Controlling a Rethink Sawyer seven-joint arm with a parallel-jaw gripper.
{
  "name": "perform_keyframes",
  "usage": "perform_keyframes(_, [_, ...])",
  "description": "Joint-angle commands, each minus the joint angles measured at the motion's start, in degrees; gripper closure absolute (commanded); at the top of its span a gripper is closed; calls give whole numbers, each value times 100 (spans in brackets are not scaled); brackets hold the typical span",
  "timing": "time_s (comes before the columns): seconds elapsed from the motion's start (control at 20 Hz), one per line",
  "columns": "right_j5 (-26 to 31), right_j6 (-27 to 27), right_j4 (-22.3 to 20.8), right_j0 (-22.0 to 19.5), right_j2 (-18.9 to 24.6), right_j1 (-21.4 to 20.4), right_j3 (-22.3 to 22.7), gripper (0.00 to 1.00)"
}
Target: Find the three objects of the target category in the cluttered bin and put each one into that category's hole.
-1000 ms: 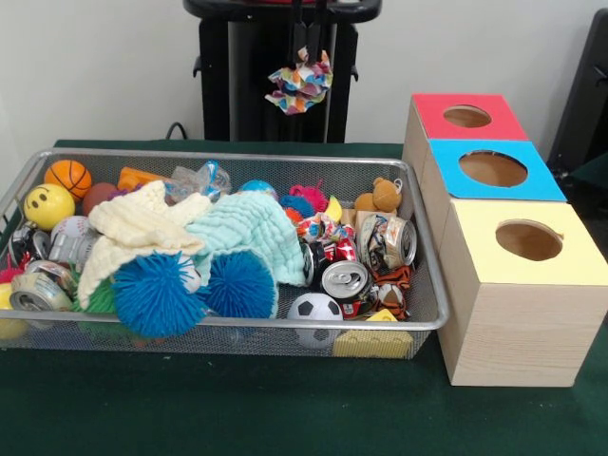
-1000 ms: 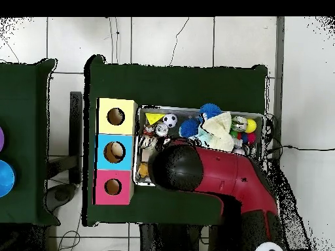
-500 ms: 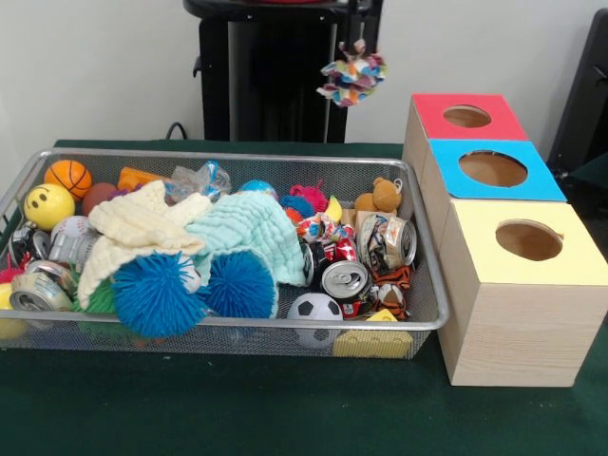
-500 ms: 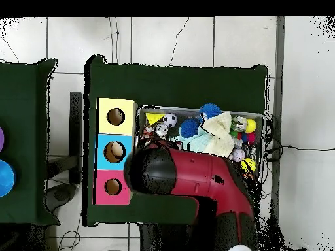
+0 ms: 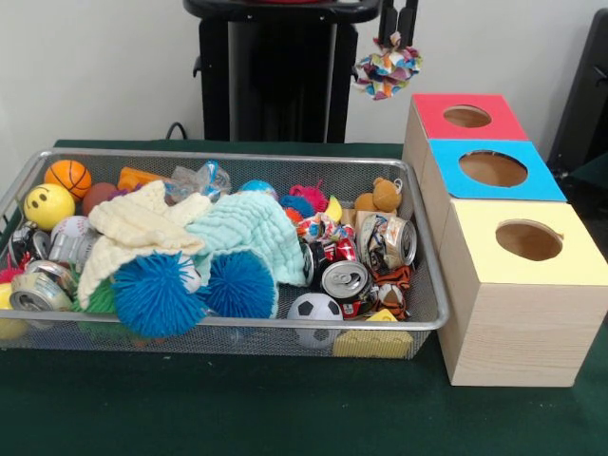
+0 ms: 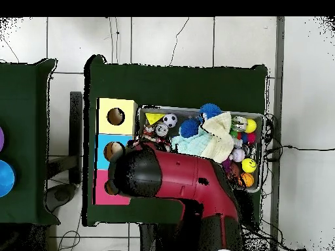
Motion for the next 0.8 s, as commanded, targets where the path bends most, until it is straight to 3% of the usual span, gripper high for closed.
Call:
perform_keyframes(0.05, [294,1472,292,20,-231,95,387,100])
perform_keyframes(0.5, [160,1581,381,234,-380,292,251,100])
perform_keyframes(0.8, [692,2203,514,838,-699,529,-158,100])
